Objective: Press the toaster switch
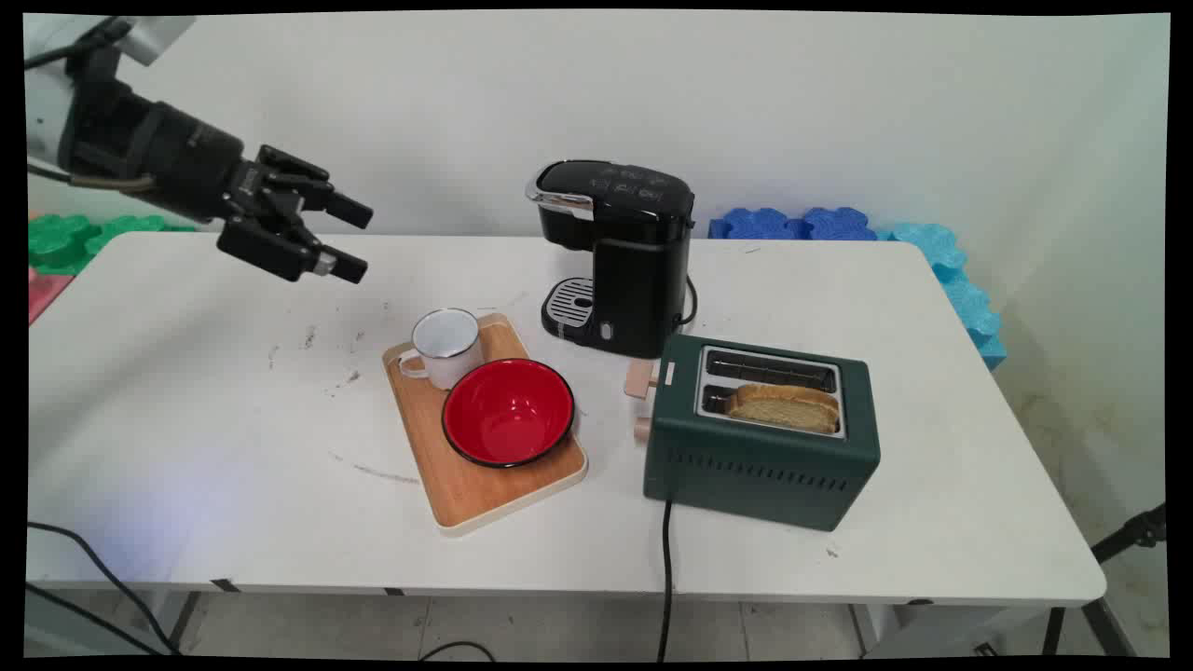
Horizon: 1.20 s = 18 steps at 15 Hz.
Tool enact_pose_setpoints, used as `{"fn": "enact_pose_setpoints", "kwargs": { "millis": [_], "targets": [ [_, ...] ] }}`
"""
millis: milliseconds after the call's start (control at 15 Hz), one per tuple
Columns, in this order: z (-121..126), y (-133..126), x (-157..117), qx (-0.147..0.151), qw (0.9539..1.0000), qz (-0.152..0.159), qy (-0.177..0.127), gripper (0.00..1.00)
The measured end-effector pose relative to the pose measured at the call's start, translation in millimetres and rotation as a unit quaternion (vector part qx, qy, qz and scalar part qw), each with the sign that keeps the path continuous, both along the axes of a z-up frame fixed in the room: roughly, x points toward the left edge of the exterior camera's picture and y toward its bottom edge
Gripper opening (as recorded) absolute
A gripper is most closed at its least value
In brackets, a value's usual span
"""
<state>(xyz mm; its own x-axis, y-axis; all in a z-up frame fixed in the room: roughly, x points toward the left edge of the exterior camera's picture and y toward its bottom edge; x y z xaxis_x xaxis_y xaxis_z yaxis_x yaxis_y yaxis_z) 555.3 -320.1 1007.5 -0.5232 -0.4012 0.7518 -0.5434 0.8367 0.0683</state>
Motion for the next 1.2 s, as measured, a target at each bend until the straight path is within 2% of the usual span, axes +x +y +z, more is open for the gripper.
{"fn": "enact_pose_setpoints", "kwargs": {
  "millis": [400, 733, 1200],
  "targets": [
    [19, -22, -41, -0.009, 0.9999, -0.003, 0.004, 1.00],
    [34, -43, -88, -0.029, 0.9992, -0.026, 0.006, 1.00],
    [24, -70, -141, -0.070, 0.9922, -0.098, -0.033, 1.00]
  ]
}}
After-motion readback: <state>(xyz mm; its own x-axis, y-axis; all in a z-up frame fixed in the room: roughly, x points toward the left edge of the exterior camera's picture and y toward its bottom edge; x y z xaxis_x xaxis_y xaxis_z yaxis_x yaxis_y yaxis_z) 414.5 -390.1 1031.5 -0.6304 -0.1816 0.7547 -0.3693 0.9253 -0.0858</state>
